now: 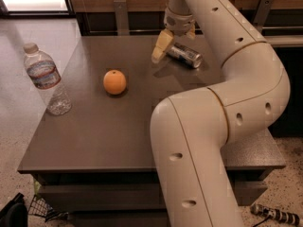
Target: Place redbull can upright
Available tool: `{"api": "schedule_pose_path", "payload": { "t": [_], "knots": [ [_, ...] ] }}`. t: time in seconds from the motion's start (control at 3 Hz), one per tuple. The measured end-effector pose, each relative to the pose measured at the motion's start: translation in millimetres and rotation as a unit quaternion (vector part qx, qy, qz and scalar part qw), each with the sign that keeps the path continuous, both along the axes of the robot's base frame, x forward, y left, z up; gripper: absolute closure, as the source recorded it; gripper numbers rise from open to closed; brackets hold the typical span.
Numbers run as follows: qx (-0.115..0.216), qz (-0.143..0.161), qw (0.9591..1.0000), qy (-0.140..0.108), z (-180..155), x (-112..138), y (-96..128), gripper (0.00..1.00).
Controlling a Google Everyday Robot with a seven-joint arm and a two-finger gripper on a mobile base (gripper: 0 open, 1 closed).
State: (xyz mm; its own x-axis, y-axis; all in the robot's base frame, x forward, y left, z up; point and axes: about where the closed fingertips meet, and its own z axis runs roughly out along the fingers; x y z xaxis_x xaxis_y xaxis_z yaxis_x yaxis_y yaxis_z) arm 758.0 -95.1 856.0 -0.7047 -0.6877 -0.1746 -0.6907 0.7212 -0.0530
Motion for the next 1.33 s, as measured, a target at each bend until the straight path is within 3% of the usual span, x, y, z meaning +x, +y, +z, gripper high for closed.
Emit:
{"api": "schedule_pose_path", "payload": {
  "t": [0.33,1.0,1.33],
  "knots": [
    [-0.001,0.023,0.9997,0.003,-3,0,4,0.0],
    [-0.059,0.057,0.9966,0.001,-12,9,-5,0.0],
    [-0.087,0.055,0.9946,0.006,-20,13,-12,0.0]
  ]
}}
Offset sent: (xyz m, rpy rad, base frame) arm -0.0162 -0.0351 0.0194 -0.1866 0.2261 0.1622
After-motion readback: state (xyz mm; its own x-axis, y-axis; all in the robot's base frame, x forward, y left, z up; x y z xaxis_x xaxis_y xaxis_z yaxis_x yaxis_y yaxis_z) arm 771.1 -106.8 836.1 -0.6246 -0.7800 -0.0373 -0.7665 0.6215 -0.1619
